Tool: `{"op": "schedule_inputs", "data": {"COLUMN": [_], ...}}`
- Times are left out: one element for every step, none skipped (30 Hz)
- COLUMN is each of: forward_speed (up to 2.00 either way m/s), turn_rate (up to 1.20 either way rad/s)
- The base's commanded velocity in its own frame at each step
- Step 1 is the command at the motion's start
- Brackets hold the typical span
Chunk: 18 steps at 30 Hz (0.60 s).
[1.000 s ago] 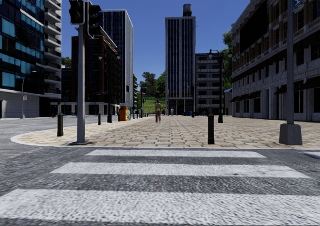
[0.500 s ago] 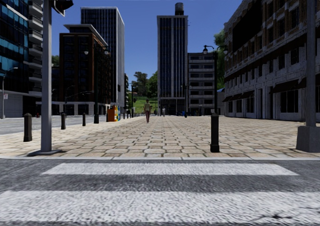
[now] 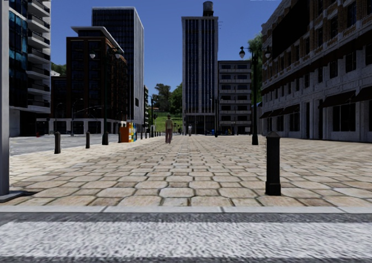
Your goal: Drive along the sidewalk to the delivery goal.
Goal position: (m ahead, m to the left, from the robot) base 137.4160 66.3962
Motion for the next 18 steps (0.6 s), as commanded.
{"op": "schedule_inputs", "data": {"forward_speed": [2.0, 2.0, 2.0, 2.0, 2.0, 2.0, 2.0, 2.0, 2.0, 2.0, 2.0, 2.0, 2.0, 2.0, 2.0, 2.0, 2.0, 2.0], "turn_rate": [0.0, 0.0, 0.0, 0.0, 0.0, 0.0, 0.0, 0.0, 0.0, 0.0, 0.0, 0.0, 0.0, 0.0, 0.0, 0.0, 0.0, 0.0]}}
